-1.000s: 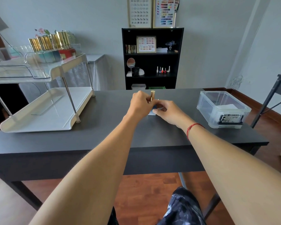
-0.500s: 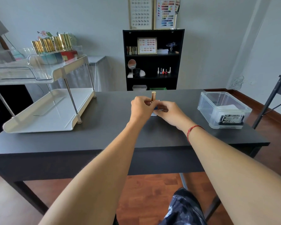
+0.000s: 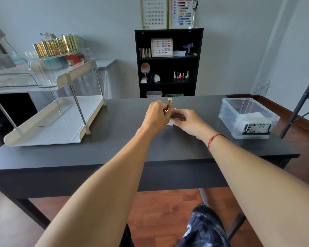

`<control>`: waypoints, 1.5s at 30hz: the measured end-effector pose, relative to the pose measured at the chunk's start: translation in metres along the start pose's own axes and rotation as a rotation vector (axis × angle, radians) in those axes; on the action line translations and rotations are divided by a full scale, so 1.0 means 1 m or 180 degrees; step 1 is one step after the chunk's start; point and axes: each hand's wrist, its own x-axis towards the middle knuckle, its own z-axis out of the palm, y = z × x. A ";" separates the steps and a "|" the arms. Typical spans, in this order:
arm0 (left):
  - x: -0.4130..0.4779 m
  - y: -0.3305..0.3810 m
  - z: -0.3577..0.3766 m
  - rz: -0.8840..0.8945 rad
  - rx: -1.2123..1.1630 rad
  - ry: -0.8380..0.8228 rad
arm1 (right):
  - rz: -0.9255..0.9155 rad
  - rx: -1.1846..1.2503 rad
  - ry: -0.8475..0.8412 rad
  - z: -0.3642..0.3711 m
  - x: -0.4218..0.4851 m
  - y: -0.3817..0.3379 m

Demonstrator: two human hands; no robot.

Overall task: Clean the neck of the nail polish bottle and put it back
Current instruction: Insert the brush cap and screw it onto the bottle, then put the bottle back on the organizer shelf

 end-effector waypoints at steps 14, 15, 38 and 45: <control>-0.017 -0.018 -0.012 -0.0322 -0.0941 0.0241 | 0.0044 0.0023 0.0172 0.003 -0.001 0.003; -0.015 -0.019 -0.015 -0.0390 -0.0804 0.0209 | 0.0066 0.0033 0.0167 0.003 0.000 0.004; 0.023 0.022 -0.137 -0.0407 0.0766 0.0916 | -0.0459 0.0231 0.0746 -0.005 0.040 -0.111; 0.052 0.001 -0.297 -0.0988 0.1195 0.1311 | -0.1047 0.0235 0.0611 0.028 0.074 -0.228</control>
